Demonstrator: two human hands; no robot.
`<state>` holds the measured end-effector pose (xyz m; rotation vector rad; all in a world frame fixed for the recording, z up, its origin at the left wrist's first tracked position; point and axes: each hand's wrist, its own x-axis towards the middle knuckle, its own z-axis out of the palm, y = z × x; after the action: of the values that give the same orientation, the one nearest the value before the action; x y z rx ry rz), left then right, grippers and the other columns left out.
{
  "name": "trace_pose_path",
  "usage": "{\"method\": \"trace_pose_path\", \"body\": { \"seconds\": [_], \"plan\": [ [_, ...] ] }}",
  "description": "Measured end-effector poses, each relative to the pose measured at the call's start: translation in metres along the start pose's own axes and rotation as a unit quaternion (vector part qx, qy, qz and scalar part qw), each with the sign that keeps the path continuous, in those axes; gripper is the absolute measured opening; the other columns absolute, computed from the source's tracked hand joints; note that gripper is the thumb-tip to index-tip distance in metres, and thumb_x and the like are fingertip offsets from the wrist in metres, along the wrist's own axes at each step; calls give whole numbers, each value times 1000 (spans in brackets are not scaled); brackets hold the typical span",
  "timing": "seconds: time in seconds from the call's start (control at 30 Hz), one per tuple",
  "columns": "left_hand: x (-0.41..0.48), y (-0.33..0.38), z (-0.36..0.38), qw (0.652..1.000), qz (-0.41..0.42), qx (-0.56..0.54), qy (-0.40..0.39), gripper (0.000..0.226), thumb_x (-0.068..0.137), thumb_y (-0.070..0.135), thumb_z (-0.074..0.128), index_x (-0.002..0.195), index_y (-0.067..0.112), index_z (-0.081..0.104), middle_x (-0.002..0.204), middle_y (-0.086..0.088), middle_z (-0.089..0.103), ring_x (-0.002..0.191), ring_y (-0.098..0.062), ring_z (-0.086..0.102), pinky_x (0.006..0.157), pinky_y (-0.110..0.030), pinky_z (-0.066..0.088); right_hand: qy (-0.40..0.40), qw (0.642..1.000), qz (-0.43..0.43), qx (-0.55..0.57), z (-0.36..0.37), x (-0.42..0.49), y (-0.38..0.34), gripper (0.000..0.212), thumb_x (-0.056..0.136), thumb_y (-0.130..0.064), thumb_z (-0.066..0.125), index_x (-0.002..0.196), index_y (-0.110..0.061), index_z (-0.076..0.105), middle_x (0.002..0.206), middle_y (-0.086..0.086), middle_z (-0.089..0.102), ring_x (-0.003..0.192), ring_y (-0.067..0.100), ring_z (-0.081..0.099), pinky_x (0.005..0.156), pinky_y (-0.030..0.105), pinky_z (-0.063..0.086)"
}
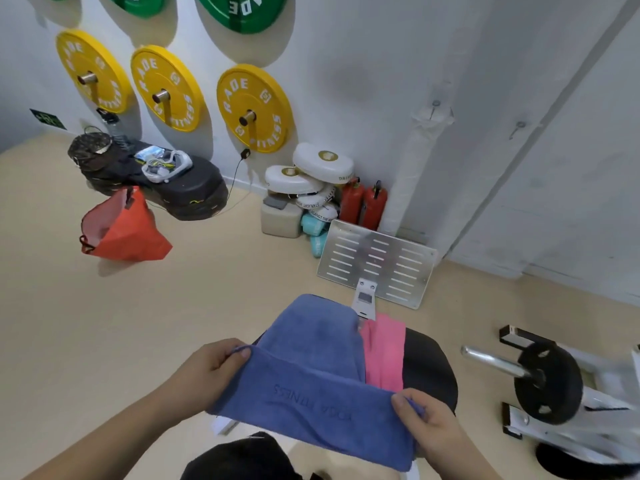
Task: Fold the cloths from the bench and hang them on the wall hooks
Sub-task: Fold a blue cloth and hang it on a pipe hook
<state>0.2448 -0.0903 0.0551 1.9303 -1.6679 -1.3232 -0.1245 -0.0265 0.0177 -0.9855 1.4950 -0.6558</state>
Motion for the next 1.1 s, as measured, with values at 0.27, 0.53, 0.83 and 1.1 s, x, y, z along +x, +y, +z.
{"method": "trace_pose_path", "body": {
  "seconds": [0.27,0.53,0.83,1.1],
  "plan": [
    [85,22,5,999,-27,-9,21,35,106,32,47,81,14,64,70,7,60,66,-13,52,64,-30,40,122,992,32,1,2,69,0,30,102,-23,58,80,-5,67,60,1,55,62,13,49,64,32,42],
    [230,38,-4,997,-57,-39,19,36,105,35,47,80,16,64,76,2,66,75,-20,59,68,-33,45,182,980,84,0,1,190,-42,38,105,-33,51,76,-9,58,66,5,50,67,15,45,66,32,40],
    [365,13,12,991,-130,18,-28,32,105,33,45,76,23,56,77,3,60,80,-24,57,70,-33,44,195,967,153,-65,-1,312,-51,22,103,-27,52,92,-21,70,82,-3,66,76,15,58,68,28,48],
    [390,-37,49,944,-255,90,-190,53,98,38,58,143,12,49,139,-8,59,122,-26,59,105,-34,47,26,946,228,-228,20,334,-22,18,97,-23,52,86,-35,60,79,-9,57,74,12,54,69,20,43]
  ]
}}
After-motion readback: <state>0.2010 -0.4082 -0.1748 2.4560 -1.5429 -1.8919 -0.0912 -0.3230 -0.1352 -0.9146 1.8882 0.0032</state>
